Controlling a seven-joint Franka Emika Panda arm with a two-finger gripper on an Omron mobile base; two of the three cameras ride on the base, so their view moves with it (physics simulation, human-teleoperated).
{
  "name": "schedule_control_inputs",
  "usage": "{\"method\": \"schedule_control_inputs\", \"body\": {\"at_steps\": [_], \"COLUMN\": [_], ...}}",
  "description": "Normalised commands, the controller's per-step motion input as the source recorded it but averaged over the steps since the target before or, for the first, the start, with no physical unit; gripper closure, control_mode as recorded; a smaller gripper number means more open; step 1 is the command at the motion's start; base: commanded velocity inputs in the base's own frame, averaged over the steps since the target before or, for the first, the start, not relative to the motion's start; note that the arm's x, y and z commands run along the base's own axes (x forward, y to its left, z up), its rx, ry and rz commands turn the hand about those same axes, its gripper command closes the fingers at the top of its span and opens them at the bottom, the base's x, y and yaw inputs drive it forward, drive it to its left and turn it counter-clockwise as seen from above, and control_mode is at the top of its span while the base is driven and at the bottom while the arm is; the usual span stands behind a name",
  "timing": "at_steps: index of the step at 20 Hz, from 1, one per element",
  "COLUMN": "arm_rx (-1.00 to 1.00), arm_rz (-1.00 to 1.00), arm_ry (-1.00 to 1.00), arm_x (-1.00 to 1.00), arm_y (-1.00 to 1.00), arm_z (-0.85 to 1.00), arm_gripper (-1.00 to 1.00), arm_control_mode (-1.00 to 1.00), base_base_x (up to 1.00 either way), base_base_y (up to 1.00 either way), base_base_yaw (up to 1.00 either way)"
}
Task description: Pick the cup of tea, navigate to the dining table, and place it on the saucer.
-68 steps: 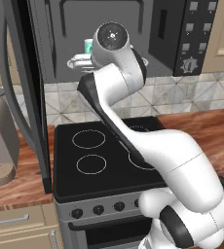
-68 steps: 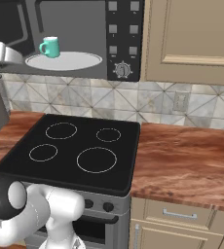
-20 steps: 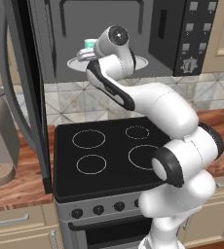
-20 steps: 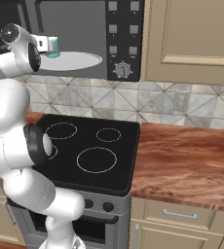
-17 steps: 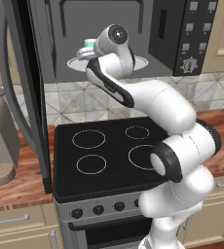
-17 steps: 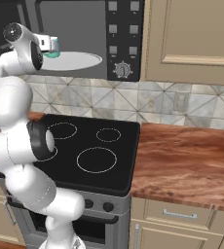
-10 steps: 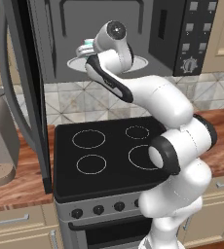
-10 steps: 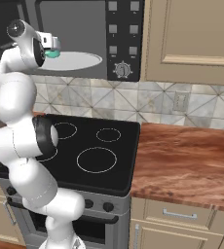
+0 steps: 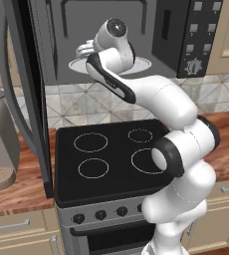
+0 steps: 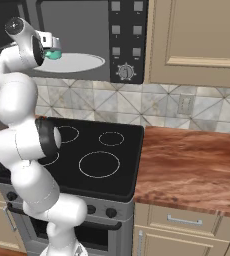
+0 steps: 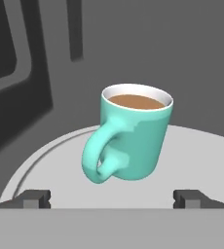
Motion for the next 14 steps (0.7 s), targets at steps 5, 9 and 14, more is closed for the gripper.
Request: {"method": "schedule_control_inputs", "body": {"at_steps": [5,9,14], "arm_rx": [-0.01,0.00,0.00], "arm_rz": [0.00,0.00,0.00], "arm_ry": [0.00,0.00,0.00], "arm_x": [0.07,0.08,0.14], "arm_y": [0.28,0.23,0.05], "arm_z": [-0.13,-0.05,0.00], "arm_gripper": [-1.00,-1.00,-1.00], "arm_control_mode": [-1.00,-1.00,-1.00], "base_base_x": [0.00,0.00,0.00], "base_base_y": [0.00,0.00,0.00], "base_base_yaw": [0.00,0.00,0.00]}}
